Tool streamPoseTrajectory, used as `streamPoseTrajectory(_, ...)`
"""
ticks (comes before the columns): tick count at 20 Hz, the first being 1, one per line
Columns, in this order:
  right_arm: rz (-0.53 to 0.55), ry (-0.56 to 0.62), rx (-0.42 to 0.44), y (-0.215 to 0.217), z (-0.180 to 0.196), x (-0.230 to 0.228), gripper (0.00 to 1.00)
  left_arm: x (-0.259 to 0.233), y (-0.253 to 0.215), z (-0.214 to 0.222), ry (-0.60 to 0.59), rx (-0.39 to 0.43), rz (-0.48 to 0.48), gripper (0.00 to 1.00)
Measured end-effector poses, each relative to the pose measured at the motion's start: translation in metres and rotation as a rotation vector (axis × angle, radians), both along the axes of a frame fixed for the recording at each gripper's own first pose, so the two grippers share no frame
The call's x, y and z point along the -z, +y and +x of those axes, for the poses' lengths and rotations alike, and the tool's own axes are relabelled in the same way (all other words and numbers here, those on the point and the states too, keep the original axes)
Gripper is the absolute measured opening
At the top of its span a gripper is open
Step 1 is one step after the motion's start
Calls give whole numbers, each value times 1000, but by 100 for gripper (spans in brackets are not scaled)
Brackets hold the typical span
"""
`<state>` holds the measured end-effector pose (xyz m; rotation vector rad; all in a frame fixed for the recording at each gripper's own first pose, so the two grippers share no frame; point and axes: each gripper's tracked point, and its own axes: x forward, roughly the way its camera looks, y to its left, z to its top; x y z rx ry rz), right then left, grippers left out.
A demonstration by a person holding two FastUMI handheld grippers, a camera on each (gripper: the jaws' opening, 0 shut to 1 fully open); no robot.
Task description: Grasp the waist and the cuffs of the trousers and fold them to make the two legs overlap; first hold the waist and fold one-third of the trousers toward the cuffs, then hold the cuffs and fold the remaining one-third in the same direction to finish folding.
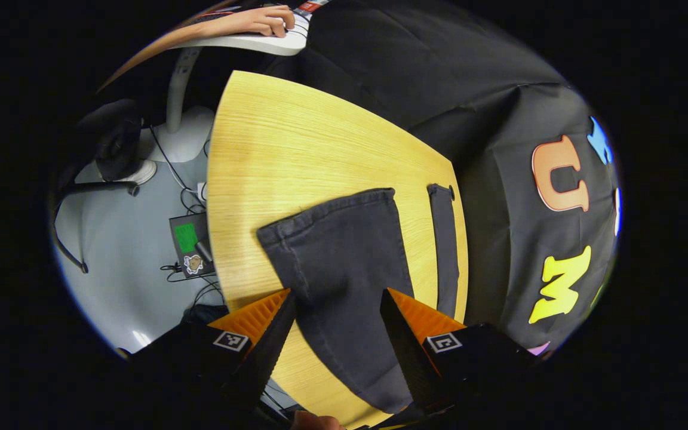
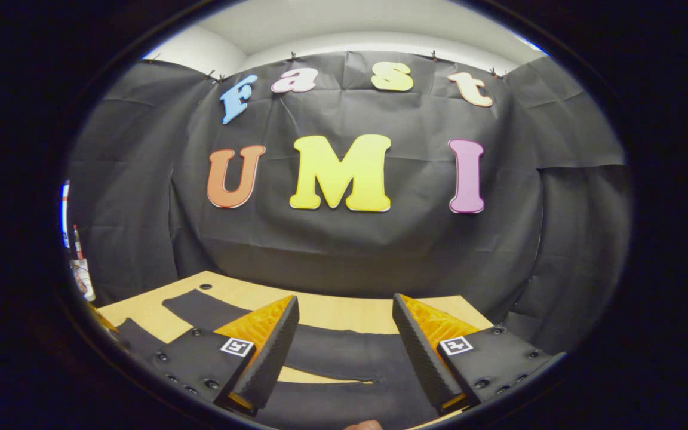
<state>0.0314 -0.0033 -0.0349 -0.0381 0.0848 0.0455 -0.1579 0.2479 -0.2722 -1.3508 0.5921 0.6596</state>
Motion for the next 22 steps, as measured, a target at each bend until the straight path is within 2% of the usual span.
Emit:
streamPoseTrajectory(4,-16,-1,29,-10,-3,-1,94,2,-2,14,8,17,-23,90)
streamPoseTrajectory(6,-17,17,54,-24,-4,5,97,8,-3,14,19,18,-45,89)
streamPoseTrajectory(7,-14,29,66,-32,-5,8,98,11,-1,14,22,-1,-62,83)
streamPoseTrajectory(8,-16,38,79,-41,-4,11,98,15,2,6,52,-19,-78,60)
streamPoseTrajectory(10,-8,72,100,-64,-2,19,99,20,-1,7,38,-63,-133,13)
streamPoseTrajectory(11,10,101,99,-75,0,25,99,19,-1,7,29,-74,-155,12)
streamPoseTrajectory(12,31,133,107,-90,3,34,94,19,-2,8,25,-74,-163,7)
streamPoseTrajectory(13,47,167,136,-111,7,42,96,20,-1,8,29,-65,-158,6)
streamPoseTrajectory(16,102,285,268,-193,16,75,94,21,0,7,44,-33,-133,4)
streamPoseTrajectory(17,121,325,308,-217,15,86,96,21,0,8,42,-33,-138,4)
streamPoseTrajectory(19,162,418,388,-262,6,114,96,21,0,8,45,-25,-132,4)
streamPoseTrajectory(20,192,487,429,-278,-1,133,93,21,0,8,49,-20,-127,4)
streamPoseTrajectory(22,305,657,491,-298,-25,177,97,22,1,9,49,-21,-127,4)
